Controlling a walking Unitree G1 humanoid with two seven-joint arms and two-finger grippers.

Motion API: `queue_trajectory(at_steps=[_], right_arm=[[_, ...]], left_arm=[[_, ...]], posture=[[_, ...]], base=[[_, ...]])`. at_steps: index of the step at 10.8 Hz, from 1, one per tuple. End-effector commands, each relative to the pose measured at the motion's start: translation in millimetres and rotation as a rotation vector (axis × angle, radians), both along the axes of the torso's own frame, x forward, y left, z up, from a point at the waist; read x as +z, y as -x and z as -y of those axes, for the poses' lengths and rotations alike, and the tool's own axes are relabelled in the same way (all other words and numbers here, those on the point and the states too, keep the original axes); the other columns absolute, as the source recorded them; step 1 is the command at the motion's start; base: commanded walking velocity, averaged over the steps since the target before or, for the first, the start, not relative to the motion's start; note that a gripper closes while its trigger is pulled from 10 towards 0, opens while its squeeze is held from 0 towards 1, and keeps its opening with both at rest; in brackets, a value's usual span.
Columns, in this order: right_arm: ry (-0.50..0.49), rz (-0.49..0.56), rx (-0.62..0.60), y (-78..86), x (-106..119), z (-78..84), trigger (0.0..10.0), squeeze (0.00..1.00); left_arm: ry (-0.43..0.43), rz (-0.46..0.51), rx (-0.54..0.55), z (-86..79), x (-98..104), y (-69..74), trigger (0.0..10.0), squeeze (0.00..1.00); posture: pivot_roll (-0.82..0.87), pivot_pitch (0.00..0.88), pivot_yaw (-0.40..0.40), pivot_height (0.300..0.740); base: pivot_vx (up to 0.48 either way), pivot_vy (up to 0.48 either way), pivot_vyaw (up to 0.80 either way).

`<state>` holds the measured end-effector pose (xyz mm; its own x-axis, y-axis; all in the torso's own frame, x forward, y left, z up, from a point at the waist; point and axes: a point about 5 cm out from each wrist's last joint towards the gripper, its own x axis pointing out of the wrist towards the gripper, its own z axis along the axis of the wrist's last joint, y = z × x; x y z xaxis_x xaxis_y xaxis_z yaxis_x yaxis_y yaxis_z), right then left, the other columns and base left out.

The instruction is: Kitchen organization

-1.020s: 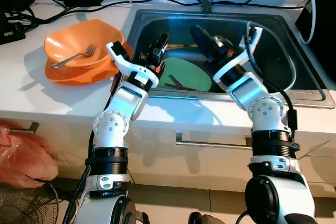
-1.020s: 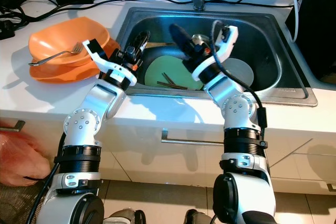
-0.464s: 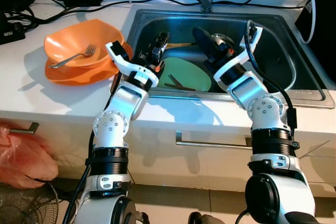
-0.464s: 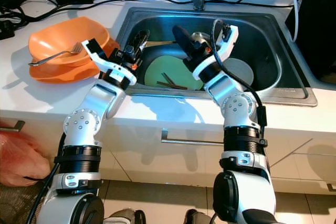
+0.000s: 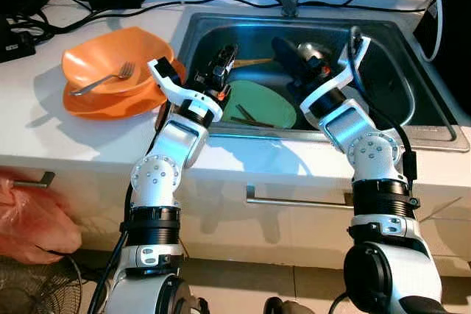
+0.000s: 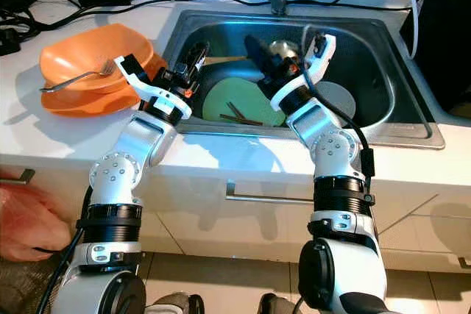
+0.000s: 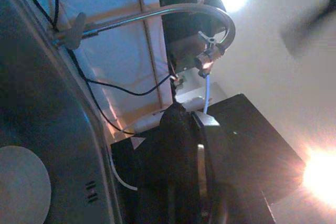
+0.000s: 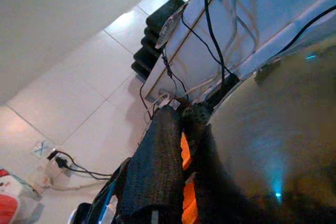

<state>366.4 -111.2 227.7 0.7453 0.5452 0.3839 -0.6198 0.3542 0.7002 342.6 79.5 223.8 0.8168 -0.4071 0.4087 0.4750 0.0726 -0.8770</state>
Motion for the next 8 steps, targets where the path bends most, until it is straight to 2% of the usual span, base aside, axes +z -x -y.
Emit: queue_trajectory(at_steps=[1,4,5,6,7,8], right_arm=[[0.020,0.018,-0.030,-2.6,8,3.6,0.0,0.00],[0.016,0.017,-0.029,-2.4,8,4.1,0.0,0.00],[0.016,0.017,-0.029,-2.4,8,4.3,0.0,0.00],[0.015,0.016,-0.030,-2.5,8,4.6,0.0,0.00],[0.014,0.014,-0.031,-2.8,8,5.0,0.0,0.00],[0.014,0.014,-0.032,-2.9,8,5.1,0.0,0.00]], left_arm=[[0.057,-0.058,-0.054,29.5,-10,7.6,0.0,0.00],[0.026,-0.075,-0.074,32.0,-16,7.4,0.0,0.00],[-0.007,-0.090,-0.065,32.0,-20,6.7,0.0,0.20],[-0.019,-0.099,-0.062,32.2,-21,6.1,6.2,1.00],[-0.027,-0.102,-0.064,33.0,-20,5.5,10.0,1.00],[-0.028,-0.104,-0.064,33.0,-20,5.4,10.0,1.00]], posture=[[0.01,0.107,0.006,0.740],[0.01,0.110,0.005,0.740],[0.01,0.110,0.005,0.740],[0.01,0.111,0.005,0.740],[0.01,0.109,0.005,0.740],[0.01,0.109,0.005,0.740]], base=[[0.000,0.000,0.00],[0.000,0.000,0.00],[0.000,0.000,0.00],[0.000,0.000,0.00],[0.000,0.000,0.00],[0.000,0.000,0.00]])
